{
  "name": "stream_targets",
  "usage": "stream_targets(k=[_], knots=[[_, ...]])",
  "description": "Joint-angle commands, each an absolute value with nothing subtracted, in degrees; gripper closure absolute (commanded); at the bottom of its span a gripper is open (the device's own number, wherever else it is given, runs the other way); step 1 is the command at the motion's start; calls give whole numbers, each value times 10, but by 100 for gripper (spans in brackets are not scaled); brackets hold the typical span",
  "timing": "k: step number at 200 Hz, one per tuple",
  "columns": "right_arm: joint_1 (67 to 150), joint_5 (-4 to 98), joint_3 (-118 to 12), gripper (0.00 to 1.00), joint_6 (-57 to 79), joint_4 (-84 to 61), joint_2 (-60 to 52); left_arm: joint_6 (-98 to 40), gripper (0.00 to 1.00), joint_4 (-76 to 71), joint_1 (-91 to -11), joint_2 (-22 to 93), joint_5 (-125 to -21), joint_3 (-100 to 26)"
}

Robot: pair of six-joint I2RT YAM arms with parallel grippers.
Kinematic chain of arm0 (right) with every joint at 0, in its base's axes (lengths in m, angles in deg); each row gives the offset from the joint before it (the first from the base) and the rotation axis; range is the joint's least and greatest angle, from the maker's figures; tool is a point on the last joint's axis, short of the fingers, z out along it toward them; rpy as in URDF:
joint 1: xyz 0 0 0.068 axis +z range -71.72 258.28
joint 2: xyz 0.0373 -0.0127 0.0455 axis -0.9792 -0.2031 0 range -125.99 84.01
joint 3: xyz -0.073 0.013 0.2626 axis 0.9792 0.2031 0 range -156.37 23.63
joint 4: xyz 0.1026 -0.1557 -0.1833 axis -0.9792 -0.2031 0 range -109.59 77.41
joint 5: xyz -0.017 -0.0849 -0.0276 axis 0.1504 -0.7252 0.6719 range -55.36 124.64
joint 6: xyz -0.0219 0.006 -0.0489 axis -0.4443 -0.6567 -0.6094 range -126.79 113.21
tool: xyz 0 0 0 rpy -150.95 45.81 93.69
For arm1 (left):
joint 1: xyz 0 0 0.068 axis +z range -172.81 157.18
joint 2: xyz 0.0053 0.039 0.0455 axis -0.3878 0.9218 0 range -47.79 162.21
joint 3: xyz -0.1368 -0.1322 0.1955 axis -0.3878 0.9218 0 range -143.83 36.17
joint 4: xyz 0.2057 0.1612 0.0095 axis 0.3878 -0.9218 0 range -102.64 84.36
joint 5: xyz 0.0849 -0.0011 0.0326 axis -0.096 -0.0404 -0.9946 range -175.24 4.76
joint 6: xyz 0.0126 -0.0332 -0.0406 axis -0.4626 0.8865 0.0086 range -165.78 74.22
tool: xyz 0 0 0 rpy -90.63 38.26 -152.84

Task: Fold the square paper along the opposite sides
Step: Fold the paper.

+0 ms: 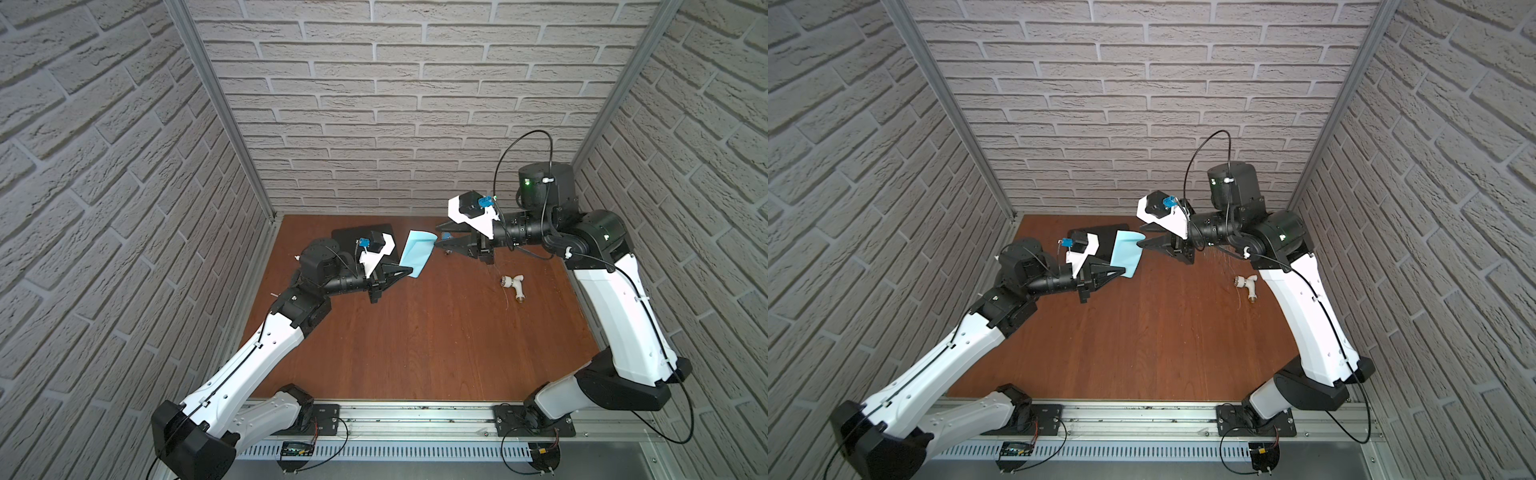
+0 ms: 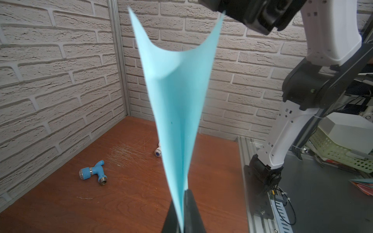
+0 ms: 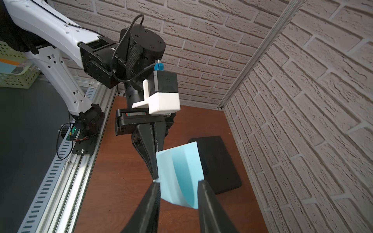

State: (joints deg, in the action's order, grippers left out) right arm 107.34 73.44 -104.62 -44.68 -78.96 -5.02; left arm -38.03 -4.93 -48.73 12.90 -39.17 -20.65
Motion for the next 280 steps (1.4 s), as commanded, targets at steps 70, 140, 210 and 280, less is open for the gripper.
stream_targets(k=[70, 140, 210, 280], knots=[[1078, 745, -1096, 20, -491, -893, -77, -410, 96, -105, -506, 126, -405, -229], [1053, 825, -995, 15, -436, -820, -51, -405, 98, -56, -506, 70, -415, -206], [1053, 892, -885, 27, -351, -670, -11, -371, 98, 32, -507, 79, -402, -179], [1053, 899, -886, 51, -352, -665, -13, -360, 98, 59, -507, 94, -395, -180]])
